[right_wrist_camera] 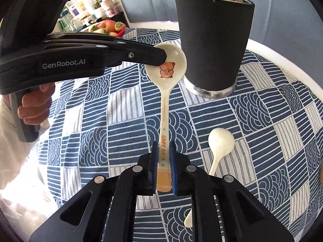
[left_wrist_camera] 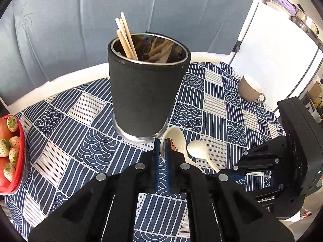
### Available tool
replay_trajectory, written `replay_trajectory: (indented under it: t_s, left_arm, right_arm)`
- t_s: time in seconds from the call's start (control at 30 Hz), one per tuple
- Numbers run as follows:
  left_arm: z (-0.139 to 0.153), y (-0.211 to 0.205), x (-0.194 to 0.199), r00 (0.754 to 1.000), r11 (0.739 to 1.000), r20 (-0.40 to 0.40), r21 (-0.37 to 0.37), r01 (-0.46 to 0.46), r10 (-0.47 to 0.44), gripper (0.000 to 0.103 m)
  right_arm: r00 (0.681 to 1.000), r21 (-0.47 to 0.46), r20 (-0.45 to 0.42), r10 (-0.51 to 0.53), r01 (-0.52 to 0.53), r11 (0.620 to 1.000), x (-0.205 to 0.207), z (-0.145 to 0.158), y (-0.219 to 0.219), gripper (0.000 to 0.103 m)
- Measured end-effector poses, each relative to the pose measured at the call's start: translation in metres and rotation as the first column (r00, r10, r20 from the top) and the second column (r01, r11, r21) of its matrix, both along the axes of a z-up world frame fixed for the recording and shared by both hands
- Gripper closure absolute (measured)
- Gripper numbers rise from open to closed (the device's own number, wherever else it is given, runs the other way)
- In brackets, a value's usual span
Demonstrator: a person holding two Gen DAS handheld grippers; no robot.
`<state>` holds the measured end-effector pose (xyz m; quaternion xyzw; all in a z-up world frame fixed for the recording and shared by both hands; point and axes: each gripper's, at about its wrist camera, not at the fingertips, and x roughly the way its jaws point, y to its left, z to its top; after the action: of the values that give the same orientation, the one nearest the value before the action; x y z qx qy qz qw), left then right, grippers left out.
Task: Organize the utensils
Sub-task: 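Lift the bear-print spoon with both grippers and carry it over the black holder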
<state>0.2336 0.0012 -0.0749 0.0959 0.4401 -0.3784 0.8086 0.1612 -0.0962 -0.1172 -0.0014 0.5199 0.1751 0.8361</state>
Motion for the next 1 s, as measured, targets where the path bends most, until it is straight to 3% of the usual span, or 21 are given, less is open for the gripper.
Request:
replay_trajectory:
  t_s: [0.47, 1.0]
  left_arm:
    - [0.069, 0.006, -0.019, 0.986, 0.996, 0.149, 0.036, -0.081, 0.075, 0.098]
    - [0.157, -0.019, -0.028, 0.921, 0.973, 0.335, 0.051, -0.227, 0.197, 0.097]
  right_arm:
    - [0.981, -0.014, 0.123, 0.149, -0.149, 0.989, 0.002, 0.057, 0.005, 0.093]
    - [0.908, -0.015, 0.328, 0.262, -0.272, 0.962, 0.021, 0.135, -0.027, 0.093]
